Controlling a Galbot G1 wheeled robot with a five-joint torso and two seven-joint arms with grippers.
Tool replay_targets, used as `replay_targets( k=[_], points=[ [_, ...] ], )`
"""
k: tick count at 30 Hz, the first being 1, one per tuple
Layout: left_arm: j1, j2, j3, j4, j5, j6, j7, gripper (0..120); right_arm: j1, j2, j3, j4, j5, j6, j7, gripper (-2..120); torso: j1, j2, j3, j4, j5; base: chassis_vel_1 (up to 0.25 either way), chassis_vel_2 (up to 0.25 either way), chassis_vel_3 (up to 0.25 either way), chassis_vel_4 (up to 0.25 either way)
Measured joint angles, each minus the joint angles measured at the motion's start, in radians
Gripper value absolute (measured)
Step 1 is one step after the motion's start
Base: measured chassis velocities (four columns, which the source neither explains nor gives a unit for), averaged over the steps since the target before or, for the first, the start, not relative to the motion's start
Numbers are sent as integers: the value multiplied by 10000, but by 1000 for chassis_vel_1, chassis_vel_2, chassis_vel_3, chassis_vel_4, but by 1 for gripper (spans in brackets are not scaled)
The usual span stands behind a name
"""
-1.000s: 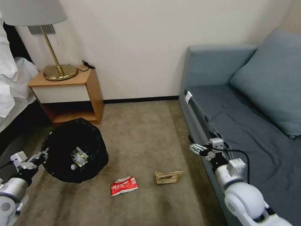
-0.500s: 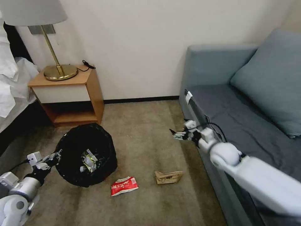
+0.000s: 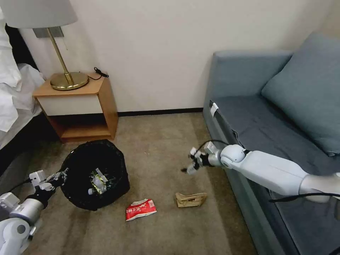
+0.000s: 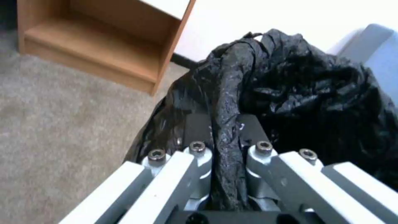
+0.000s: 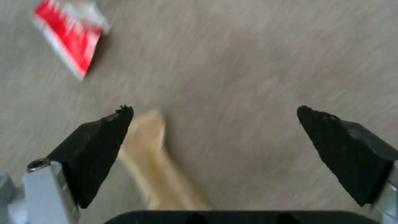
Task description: Pick up the trash bin, then pick up the garbage on the floor and place it into the trash bin.
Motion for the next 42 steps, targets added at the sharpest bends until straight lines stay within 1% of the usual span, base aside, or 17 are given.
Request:
replay_targets(
  k=[2, 5, 9, 13, 24, 29, 33, 37, 42],
  points=[
    [-6, -13, 50, 23, 0, -9, 14, 4, -52, 176, -209, -375, -60, 0, -215, 100, 0, 0, -1, 2, 2, 0, 0, 0, 0],
    [-4, -53, 111, 16, 2, -11, 29, 4, -187, 328, -315, -577, -138, 30, -285, 100, 0, -1, 0, 0, 2, 0, 0, 0, 0],
    [43, -161, 240, -219, 38, -13, 31, 4, -393, 559, -419, -710, -191, 43, -296, 100, 0, 0, -1, 1, 2, 0, 0, 0, 0],
    [48, -328, 399, -447, 124, -12, 9, 4, -743, 978, -429, -1078, -492, 102, -242, 100, 0, 0, -1, 1, 2, 0, 0, 0, 0],
    [61, -381, 309, -416, 139, -9, -6, 4, -1153, 1695, -477, -1826, -1184, 492, -220, 100, -1, 0, -1, 2, 1, 0, 0, 0, 0],
    [38, -392, 292, -386, 125, -2, -12, 4, -1252, 1688, -491, -1884, -1320, 554, -230, 100, -1, 0, -1, 3, 1, 0, 0, 0, 0],
    [17, -369, 213, -268, 84, -1, -13, 4, -1292, 1288, -490, -1522, -1305, 550, -208, 100, -1, 0, -1, 0, 1, 0, 0, 0, 0],
    [0, -353, 193, -188, 66, -1, -8, 4, -1292, 1074, -442, -1264, -1250, 527, -139, 100, -1, 0, -1, 1, 1, 0, 0, 0, 0],
    [-6, -365, 205, -178, 52, -1, -8, 4, -1405, 1007, -442, -1150, -1289, 520, -90, 100, -1, 0, -1, 0, 1, 0, 0, 0, 0]
  ],
)
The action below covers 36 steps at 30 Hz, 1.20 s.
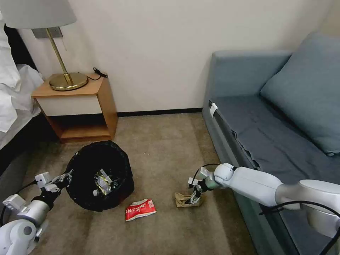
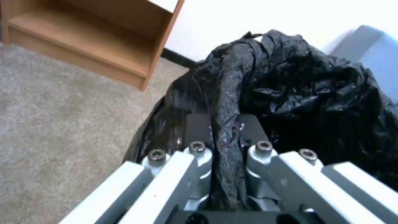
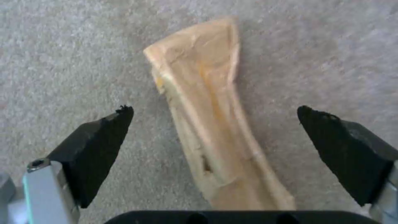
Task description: Pick up the trash bin, then pick up the garbage on the floor and place it into the trash bin.
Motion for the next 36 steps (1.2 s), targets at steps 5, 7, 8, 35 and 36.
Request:
replay_targets(
  k=[5, 7, 8, 35, 36],
  points=[
    [2, 11, 4, 38, -17, 0, 6, 4, -218, 237, 54, -42, -128, -31, 235, 100, 0, 0, 0, 0, 1, 0, 0, 0, 0],
    [13, 29, -23, 71, -36, -5, 14, 4, -286, 429, 81, -214, -224, -43, 450, 99, 0, 0, 0, 2, 0, 0, 0, 0, 0],
    [22, 36, -37, 83, -48, -11, 19, 4, -313, 489, 100, -283, -246, -54, 522, 97, 0, 0, 0, 2, 1, 0, 0, 0, 0],
    [-18, 135, -95, 290, -197, -44, 38, 4, -502, 353, 280, -141, -340, -124, 1049, 4, 0, 0, 0, 1, 1, 0, 0, 0, 0],
    [-18, 135, -95, 290, -197, -44, 38, 4, -502, 353, 280, -141, -340, -124, 1049, 4, 0, 0, 0, 1, 1, 0, 0, 0, 0]
  ],
)
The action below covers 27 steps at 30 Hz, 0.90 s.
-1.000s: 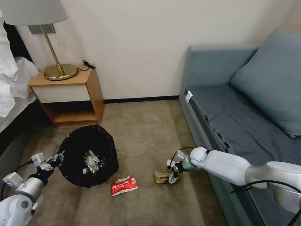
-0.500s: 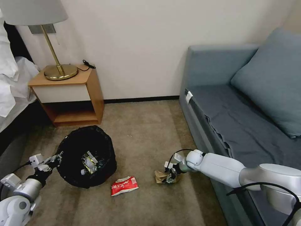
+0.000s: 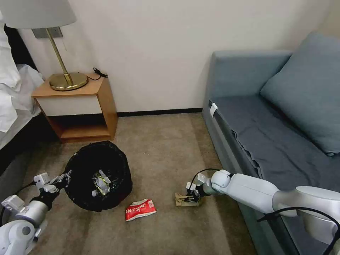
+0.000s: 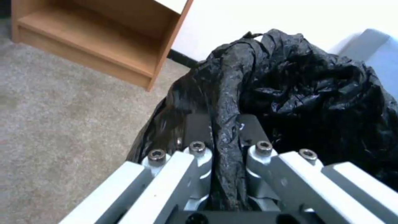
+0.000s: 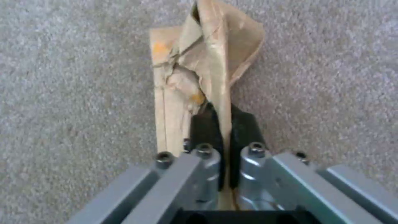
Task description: Pick up the trash bin, then pick up the garbage on the floor and place it into the trash bin.
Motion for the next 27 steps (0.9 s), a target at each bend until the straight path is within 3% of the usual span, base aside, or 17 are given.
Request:
replay_targets(
  k=[6, 12, 20, 24, 27],
  points=[
    [-21, 32, -30, 192, -6, -31, 25, 4, -6, -72, 365, 68, 63, 23, 132, 0, 0, 0, 0, 0, 0, 0, 0, 0, 0],
    [-28, 36, 25, 250, -6, -45, 41, 4, 84, -255, 1807, 577, 224, -85, 403, 0, 0, 0, 0, -2, -1, 0, 0, 0, 0],
    [52, -1, 266, 195, 28, -76, 55, 4, 1016, -209, 3667, 2150, 1372, -396, 965, 0, 0, 0, 0, 0, -2, 0, 0, 0, 0],
    [-8, 4, 382, 276, 29, -96, 60, 4, 1532, -28, 3971, 2980, 1676, -422, 1131, 0, 0, 0, 0, -1, -3, 0, 0, 0, 0],
    [-109, 29, 483, 380, 13, -101, 60, 4, 1981, 558, 4159, 3700, 2189, -393, 1536, 0, 0, 0, 0, 0, -2, 0, 0, 0, 0]
  ],
)
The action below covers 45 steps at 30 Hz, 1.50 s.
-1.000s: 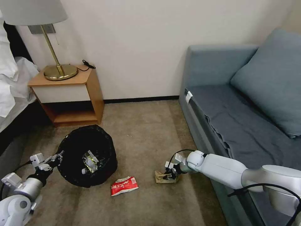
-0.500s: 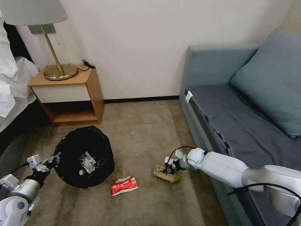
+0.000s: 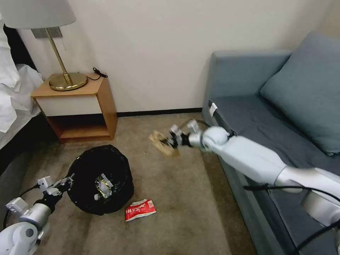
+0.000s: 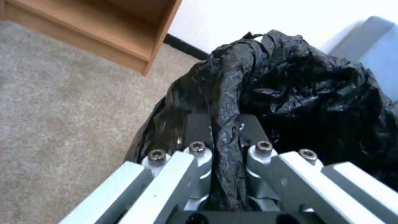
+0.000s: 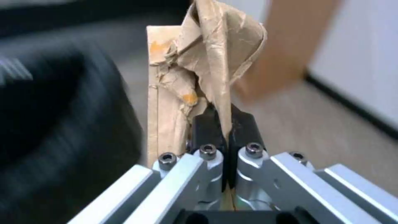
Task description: Pick up the trash bin, then pick up the garbage on the floor and place it into the trash bin.
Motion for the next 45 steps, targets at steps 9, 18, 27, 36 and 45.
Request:
replay_targets(
  k=[9, 18, 27, 36, 45],
  points=[
    [-78, 200, 163, 34, -217, 24, 0, 4, 529, 1679, -323, 1265, 302, 222, 513, 0, 0, 0, 0, 3, -2, 0, 0, 0, 0],
    [-135, 263, 135, -47, -664, 140, -68, 4, 200, 2194, -1567, 1263, -168, 570, 870, 0, 0, 0, 0, -2, 0, 0, 0, 0, 0],
    [-36, 163, 126, -28, -713, 148, -48, 4, -176, 2495, -2148, 986, -596, 615, 1176, 0, 0, 0, 0, 1, 0, 0, 0, 0, 0],
    [-19, 209, 102, -30, -715, 121, -48, 4, -234, 2553, -2347, 963, -825, 622, 1266, 13, 0, 0, 0, 0, 2, 0, 0, 0, 0],
    [-17, 271, 63, 22, -727, 101, -33, 4, -208, 2520, -2391, 1005, -893, 576, 1402, 48, 0, 0, -1, 0, 2, 0, 0, 0, 0]
  ],
)
